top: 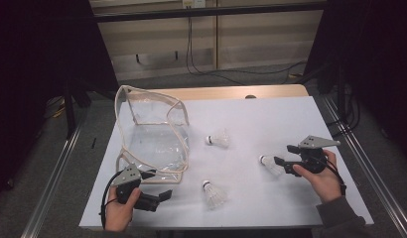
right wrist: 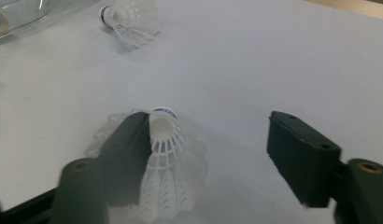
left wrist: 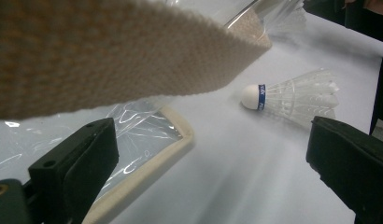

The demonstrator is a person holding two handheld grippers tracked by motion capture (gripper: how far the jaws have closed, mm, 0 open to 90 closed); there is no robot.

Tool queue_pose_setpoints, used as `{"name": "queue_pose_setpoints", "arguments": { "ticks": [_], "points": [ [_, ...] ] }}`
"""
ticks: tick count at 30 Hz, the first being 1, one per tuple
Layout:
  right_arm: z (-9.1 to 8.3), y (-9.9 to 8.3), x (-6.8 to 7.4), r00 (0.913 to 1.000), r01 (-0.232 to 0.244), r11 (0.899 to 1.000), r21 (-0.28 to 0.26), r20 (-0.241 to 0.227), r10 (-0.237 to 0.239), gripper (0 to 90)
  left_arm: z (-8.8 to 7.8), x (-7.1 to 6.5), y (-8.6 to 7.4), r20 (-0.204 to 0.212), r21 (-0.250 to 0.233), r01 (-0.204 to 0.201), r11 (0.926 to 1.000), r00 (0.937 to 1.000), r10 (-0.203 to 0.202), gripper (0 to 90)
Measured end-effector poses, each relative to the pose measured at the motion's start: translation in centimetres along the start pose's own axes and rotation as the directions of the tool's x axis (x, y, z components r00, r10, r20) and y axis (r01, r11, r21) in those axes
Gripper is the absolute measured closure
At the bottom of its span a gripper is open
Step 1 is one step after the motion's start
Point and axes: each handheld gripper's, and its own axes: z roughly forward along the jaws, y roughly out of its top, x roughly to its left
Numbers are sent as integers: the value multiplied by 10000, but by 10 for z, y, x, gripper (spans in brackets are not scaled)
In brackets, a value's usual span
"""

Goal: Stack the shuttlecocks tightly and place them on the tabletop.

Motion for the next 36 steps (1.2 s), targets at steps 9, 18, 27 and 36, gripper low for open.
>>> {"name": "queue_pose_setpoints", "arguments": {
  "ticks": [9,18,27,36],
  "points": [
    [2,-8,-3,9988,-479,9986,211,107,477,137,0,0,0,33,45,-18,10000,10000,18,23],
    [-1,-14,-7,9989,-426,9989,215,194,422,116,0,0,0,26,26,-19,10000,10000,19,23],
    [-5,-18,-7,9995,-302,9989,357,-60,305,259,1,-1,0,12,35,-25,10000,10000,25,23],
    [-11,-20,-9,9983,-582,9978,304,52,580,232,1,-1,0,36,36,-36,10000,10000,36,24]
  ]
}}
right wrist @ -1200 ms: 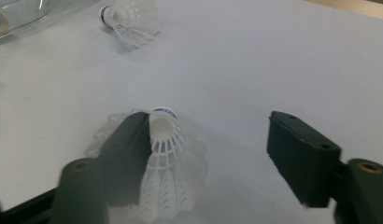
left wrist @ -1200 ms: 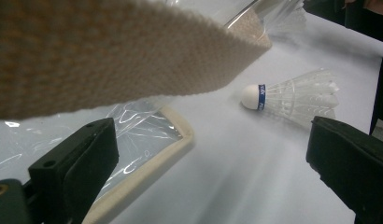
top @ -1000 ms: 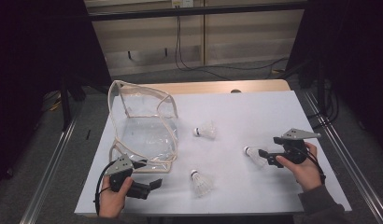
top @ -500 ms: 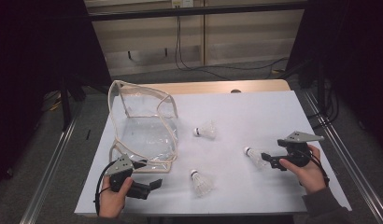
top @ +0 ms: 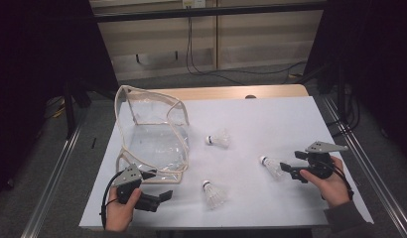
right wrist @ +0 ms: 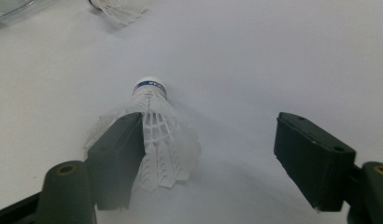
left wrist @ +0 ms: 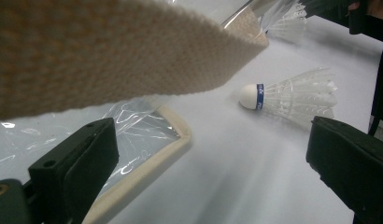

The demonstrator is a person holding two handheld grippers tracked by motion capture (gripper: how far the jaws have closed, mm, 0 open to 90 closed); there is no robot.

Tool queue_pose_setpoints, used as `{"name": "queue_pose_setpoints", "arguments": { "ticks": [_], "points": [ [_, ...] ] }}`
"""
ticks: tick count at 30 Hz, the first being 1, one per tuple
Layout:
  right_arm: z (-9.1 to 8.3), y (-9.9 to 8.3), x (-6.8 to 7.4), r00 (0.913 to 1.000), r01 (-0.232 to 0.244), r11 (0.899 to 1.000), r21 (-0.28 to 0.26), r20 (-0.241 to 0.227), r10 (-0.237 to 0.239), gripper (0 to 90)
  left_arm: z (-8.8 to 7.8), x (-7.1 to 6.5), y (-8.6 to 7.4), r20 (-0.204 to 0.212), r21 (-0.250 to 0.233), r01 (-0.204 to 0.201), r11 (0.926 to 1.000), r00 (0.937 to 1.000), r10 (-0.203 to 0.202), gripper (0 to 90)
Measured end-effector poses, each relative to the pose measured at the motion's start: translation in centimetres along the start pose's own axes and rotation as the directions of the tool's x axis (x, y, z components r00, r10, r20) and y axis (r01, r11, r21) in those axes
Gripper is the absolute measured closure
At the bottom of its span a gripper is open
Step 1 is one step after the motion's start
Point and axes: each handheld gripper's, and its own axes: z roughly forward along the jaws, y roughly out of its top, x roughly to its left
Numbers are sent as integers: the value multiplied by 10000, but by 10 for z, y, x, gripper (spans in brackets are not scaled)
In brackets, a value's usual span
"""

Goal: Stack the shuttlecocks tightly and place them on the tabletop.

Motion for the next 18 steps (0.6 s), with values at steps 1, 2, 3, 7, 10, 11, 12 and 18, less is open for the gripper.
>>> {"name": "queue_pose_setpoints", "arguments": {
  "ticks": [1,2,3,7,10,11,12,18],
  "points": [
    [-1,0,0,10000,-11,10000,-16,-34,11,225,0,0,0,-3,-2,-1,10000,10000,1,24],
    [-2,0,1,10000,-36,10000,-54,-43,36,222,0,0,0,-12,-2,7,10000,10000,-7,23],
    [-2,0,1,10000,-25,10000,-72,-51,25,216,0,0,0,-2,0,5,10000,10000,-5,23],
    [-5,0,4,9999,-5,9998,-175,-149,2,199,0,0,0,-10,28,1,10000,10000,-1,23],
    [-8,0,7,9998,41,9996,-275,-197,-46,187,0,0,0,6,10,4,10000,10000,-4,23],
    [-9,0,8,9998,21,9995,-328,-200,-28,182,0,0,0,4,13,-7,10000,10000,7,23],
    [-10,0,9,9997,32,9994,-357,-235,-40,180,0,0,0,4,8,4,10000,10000,-4,23],
    [-14,-1,14,9990,21,9990,-438,-444,-41,174,0,0,0,11,1,2,10000,10000,-2,24]
  ]
}}
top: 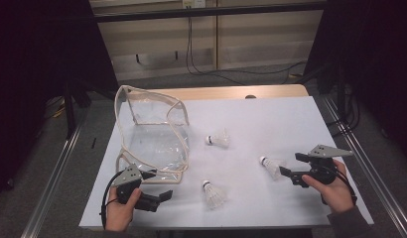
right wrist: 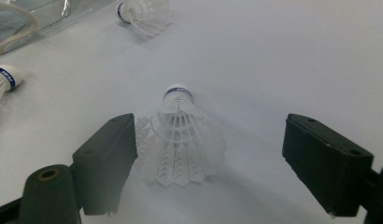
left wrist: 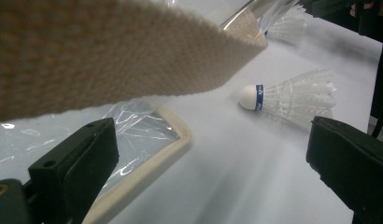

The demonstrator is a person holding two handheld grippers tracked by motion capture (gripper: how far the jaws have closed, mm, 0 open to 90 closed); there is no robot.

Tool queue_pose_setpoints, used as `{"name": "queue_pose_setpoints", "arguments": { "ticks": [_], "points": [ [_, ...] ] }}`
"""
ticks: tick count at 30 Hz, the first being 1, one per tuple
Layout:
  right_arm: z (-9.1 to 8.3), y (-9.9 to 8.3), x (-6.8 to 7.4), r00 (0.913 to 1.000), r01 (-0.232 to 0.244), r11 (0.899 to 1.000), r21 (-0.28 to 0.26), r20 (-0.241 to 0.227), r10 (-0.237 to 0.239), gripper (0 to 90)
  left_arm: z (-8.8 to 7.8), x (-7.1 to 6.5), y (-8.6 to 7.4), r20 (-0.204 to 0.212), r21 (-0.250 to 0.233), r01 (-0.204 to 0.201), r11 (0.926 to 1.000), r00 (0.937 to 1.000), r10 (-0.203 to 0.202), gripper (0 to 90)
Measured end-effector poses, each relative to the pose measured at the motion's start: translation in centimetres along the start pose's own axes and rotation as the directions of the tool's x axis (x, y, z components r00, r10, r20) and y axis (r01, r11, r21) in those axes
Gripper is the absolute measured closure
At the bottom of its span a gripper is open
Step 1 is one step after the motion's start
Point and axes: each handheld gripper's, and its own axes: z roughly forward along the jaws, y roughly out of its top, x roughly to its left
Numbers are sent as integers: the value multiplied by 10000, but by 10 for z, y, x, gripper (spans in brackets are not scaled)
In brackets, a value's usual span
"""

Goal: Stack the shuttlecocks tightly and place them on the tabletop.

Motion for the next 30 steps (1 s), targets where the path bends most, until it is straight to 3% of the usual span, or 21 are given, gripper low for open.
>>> {"name": "queue_pose_setpoints", "arguments": {
  "ticks": [30],
  "points": [
    [-3,-5,17,9977,-34,10000,-94,-682,28,162,0,0,0,19,-32,30,10000,10000,-30,23]
  ]
}}
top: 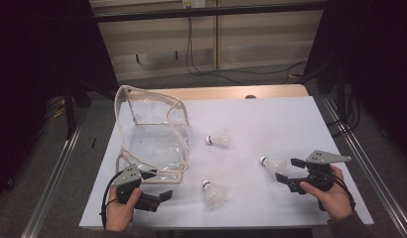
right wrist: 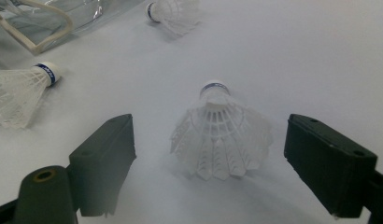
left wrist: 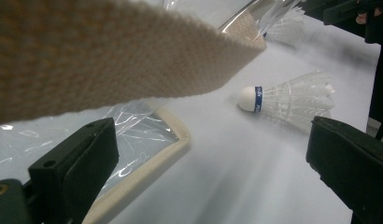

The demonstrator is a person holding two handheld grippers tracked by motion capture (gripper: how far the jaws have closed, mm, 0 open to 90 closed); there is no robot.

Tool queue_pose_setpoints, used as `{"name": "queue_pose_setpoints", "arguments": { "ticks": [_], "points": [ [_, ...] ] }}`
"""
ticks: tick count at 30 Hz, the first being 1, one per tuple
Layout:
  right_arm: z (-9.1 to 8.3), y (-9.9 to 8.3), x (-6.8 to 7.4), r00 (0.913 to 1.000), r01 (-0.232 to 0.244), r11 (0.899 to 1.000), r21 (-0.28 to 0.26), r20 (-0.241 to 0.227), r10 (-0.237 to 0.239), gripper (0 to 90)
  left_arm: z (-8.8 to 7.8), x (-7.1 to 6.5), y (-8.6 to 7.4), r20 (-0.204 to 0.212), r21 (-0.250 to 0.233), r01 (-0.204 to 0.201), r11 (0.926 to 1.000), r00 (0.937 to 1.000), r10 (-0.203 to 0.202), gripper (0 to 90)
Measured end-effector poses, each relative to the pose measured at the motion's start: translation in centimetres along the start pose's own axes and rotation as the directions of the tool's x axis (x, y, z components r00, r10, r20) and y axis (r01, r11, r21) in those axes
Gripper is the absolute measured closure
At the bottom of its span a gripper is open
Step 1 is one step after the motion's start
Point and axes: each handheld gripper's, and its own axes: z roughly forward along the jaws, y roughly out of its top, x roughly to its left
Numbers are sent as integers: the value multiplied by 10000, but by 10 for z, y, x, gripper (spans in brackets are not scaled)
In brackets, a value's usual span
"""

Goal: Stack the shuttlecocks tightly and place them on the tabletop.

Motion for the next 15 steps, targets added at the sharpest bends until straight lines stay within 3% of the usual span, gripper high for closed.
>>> {"name": "queue_pose_setpoints", "arguments": {
  "ticks": [15],
  "points": [
    [4,0,4,9997,70,9999,86,-218,-68,189,0,0,0,9,5,-21,10000,10000,21,24]
  ]
}}
